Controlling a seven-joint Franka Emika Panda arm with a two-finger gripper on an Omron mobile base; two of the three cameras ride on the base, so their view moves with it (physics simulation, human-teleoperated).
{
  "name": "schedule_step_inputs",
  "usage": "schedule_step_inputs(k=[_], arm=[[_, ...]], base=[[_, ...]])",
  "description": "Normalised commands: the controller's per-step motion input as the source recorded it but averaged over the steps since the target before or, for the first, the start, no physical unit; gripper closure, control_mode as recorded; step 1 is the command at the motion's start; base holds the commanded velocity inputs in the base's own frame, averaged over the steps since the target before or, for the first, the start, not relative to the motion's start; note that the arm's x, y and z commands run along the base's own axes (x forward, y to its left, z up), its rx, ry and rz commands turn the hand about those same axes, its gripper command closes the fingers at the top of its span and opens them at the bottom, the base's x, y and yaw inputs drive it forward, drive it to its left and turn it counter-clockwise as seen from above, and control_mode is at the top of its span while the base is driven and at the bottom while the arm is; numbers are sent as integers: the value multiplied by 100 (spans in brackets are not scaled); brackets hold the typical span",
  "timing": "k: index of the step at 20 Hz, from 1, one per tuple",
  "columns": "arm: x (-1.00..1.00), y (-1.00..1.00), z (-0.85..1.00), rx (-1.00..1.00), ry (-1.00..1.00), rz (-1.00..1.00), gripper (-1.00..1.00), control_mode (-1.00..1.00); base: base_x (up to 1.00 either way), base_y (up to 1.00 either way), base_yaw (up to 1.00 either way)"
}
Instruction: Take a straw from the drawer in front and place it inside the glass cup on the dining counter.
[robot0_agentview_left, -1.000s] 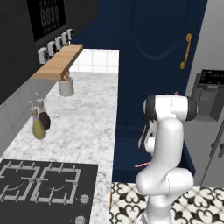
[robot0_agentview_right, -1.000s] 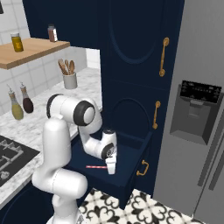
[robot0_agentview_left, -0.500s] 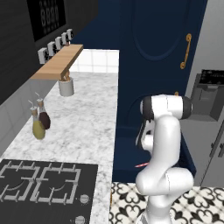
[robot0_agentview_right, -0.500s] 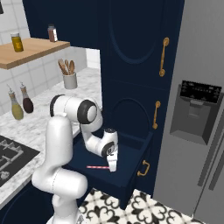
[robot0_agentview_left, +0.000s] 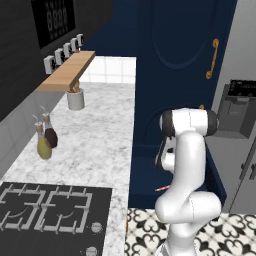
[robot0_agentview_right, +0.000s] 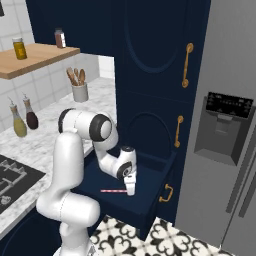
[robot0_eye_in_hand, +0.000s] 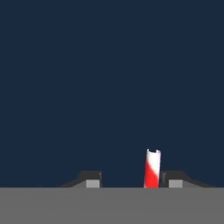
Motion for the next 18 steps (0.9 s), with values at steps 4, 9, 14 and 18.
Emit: schedule_step_inputs(k=[4,9,14,18], arm=[[-62,-4,-39,0,-15,-1,100,-100],[-47,-1,-43,0,-12,-3,100,-100],[-3,0,-2,0,0,-3,100,-100],[8,0,65,5,12,-1,100,-100]], base=[[0,0,0],[0,0,0],[0,0,0],[0,0,0]])
